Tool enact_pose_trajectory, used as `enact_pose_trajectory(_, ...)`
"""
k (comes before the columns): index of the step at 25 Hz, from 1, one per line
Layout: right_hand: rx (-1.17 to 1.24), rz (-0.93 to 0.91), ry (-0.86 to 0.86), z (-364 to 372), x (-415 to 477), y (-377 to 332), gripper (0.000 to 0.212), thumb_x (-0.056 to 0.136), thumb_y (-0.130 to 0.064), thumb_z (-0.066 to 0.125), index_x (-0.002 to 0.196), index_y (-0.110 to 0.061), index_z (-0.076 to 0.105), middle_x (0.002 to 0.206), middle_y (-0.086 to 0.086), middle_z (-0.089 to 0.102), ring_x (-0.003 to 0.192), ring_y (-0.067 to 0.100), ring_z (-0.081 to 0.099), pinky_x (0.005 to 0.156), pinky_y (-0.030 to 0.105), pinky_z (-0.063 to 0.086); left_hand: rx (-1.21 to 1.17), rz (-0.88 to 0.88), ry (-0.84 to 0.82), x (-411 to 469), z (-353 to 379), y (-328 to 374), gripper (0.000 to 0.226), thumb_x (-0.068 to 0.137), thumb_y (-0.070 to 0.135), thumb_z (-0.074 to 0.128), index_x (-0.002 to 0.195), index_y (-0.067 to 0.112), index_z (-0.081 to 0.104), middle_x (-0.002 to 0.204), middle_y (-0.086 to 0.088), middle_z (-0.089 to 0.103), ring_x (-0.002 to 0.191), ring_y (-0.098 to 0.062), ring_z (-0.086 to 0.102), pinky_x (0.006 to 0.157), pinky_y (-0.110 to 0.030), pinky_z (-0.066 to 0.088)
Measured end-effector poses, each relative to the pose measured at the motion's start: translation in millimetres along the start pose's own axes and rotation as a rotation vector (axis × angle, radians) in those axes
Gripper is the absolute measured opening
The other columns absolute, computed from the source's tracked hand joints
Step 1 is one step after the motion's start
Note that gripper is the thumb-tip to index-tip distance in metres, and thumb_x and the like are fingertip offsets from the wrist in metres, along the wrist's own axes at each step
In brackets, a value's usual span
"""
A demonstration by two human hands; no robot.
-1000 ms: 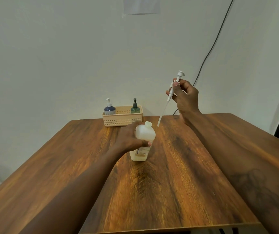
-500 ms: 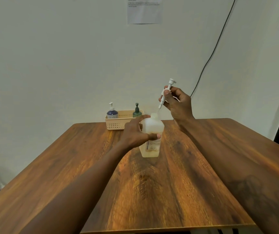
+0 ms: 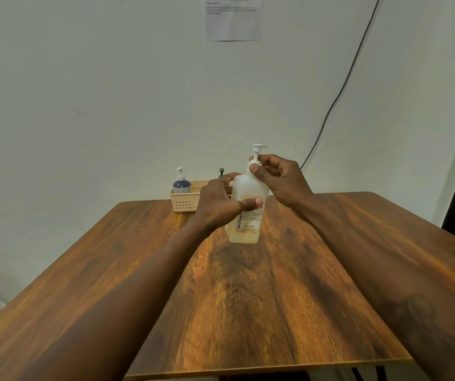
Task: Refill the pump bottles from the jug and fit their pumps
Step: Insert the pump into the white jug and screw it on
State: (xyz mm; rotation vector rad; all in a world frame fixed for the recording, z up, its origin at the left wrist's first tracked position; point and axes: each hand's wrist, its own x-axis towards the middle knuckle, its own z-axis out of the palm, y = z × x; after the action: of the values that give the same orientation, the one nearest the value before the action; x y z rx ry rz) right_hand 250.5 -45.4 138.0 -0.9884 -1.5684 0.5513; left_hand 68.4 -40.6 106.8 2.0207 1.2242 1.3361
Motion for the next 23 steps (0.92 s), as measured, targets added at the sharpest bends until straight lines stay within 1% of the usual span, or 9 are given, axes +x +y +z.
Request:
enact_pose_trajectory(4,-0.097,-0.019,0.089,-5,-2,-5,0.043,0.083,-0.041,0.082,0.114,-0.013,0.071,0.103,-0.001,0.077,0.090,0.010,0.075,0.080,0.036,0.064,0.054,0.051,0.023,0,4,6,0.077,0.069,0.050,0.091,0.134,0.021,0.063,0.116,0.004,0.069,0.102,-0.016,0.068,0.083,-0.034,0.062)
enact_pose_trajectory(8,-0.320,0.001,0.276,-3,-3,-9,0.060,0.063,-0.062,0.088,0.089,-0.013,0.066,0.084,-0.002,0.071,0.075,0.010,0.067,0.064,0.028,0.056,0.181,0.150,0.077,0,13,2,0.095,0.062,0.066,0.086,0.141,0.019,0.060,0.126,-0.003,0.072,0.104,-0.019,0.070,0.081,-0.035,0.063)
enact_pose_trajectory(11,-0.354,0.047,0.216,-6,-2,-6,0.067,0.068,-0.074,0.077,0.094,-0.014,0.066,0.087,-0.002,0.070,0.078,0.012,0.067,0.070,0.031,0.058,0.190,0.162,0.068,2,14,1,0.097,0.062,0.071,0.083,0.141,0.020,0.060,0.127,-0.002,0.071,0.107,-0.018,0.070,0.084,-0.034,0.062)
enact_pose_trajectory(13,-0.088,0.069,0.068,-12,0,-1,0.055,0.084,-0.066,0.068,0.112,-0.018,0.069,0.106,-0.003,0.073,0.100,0.011,0.069,0.092,0.038,0.059,0.125,0.126,0.053,3,12,4,0.093,0.059,0.071,0.083,0.136,0.022,0.063,0.122,0.001,0.073,0.104,-0.016,0.070,0.083,-0.037,0.063)
enact_pose_trajectory(15,0.242,0.100,-0.091,-18,1,1,0.035,0.102,-0.040,0.058,0.129,-0.019,0.066,0.126,-0.001,0.071,0.121,0.016,0.064,0.105,0.045,0.053,0.055,0.072,0.027,3,9,4,0.089,0.056,0.071,0.083,0.131,0.026,0.066,0.115,0.005,0.074,0.102,-0.013,0.071,0.083,-0.039,0.063)
enact_pose_trajectory(16,0.283,0.096,-0.150,-20,0,0,0.033,0.105,-0.028,0.055,0.134,-0.017,0.064,0.130,0.000,0.070,0.125,0.017,0.063,0.106,0.045,0.053,0.027,0.049,0.010,3,8,3,0.088,0.055,0.070,0.083,0.130,0.027,0.066,0.114,0.007,0.074,0.102,-0.013,0.071,0.084,-0.041,0.063)
enact_pose_trajectory(18,0.192,0.066,-0.178,-20,-2,0,0.033,0.103,-0.016,0.060,0.135,-0.013,0.064,0.127,0.001,0.072,0.120,0.016,0.067,0.100,0.040,0.057,-0.013,0.028,-0.019,2,7,1,0.088,0.055,0.070,0.084,0.131,0.027,0.067,0.115,0.007,0.074,0.103,-0.013,0.071,0.085,-0.043,0.063)
enact_pose_trajectory(21,0.065,0.064,0.005,-14,-4,-4,0.032,0.084,-0.022,0.083,0.112,-0.013,0.070,0.107,0.002,0.075,0.096,0.015,0.073,0.086,0.034,0.063,0.001,0.049,-0.030,0,8,0,0.088,0.057,0.069,0.084,0.132,0.027,0.065,0.117,0.005,0.074,0.103,-0.014,0.072,0.083,-0.041,0.064)
enact_pose_trajectory(23,0.072,0.105,0.070,-11,-4,-7,0.038,0.075,-0.030,0.090,0.098,-0.013,0.065,0.096,0.002,0.069,0.086,0.016,0.067,0.072,0.026,0.062,0.007,0.069,-0.039,-1,8,0,0.090,0.059,0.069,0.083,0.135,0.026,0.064,0.119,0.004,0.074,0.104,-0.015,0.072,0.083,-0.040,0.064)
